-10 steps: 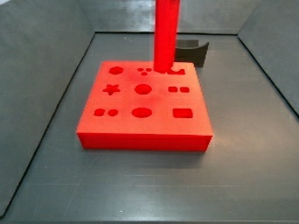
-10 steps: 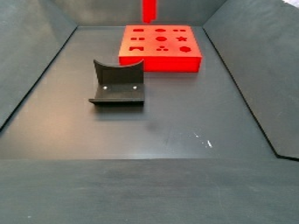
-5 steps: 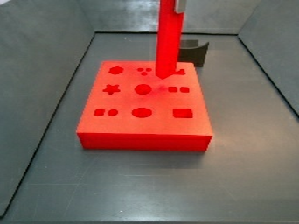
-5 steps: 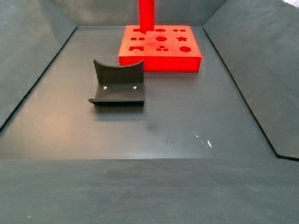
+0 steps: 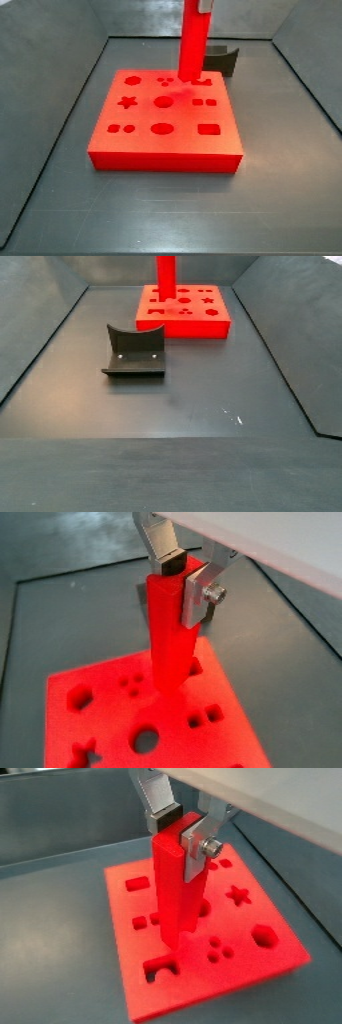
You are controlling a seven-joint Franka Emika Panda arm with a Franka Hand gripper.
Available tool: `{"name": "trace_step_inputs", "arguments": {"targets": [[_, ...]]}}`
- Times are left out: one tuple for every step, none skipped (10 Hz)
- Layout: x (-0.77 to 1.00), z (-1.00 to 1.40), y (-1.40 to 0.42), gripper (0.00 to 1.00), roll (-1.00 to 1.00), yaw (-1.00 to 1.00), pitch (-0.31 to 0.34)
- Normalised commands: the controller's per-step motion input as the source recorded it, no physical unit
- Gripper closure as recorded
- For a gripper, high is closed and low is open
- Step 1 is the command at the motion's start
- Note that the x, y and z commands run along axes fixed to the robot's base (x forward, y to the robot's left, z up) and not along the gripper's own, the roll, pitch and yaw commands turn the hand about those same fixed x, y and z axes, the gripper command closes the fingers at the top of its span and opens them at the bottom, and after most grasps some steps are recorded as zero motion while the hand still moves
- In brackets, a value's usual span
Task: Insert the arch object.
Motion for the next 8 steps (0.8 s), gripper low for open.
{"name": "trace_step_inputs", "arguments": {"targets": [[0.17, -0.01, 0.29, 1.00, 0.14, -0.60, 0.167], [0.18, -0.03, 0.29, 1.00, 0.14, -0.60, 0.164], [0.17, -0.02, 0.28, 1.00, 0.14, -0.61, 0.156], [0.17, -0.02, 0.28, 1.00, 0.13, -0.63, 0.151], [0.25, -0.19, 0.18, 1.00, 0.10, -0.69, 0.101], [0.36, -0.34, 0.00, 1.00, -0.15, -0.75, -0.016], [0.18, -0.23, 0.00, 1.00, -0.24, -0.81, -0.120], [0.42, -0.13, 0.03, 1.00, -0.24, -0.67, -0.046]]}}
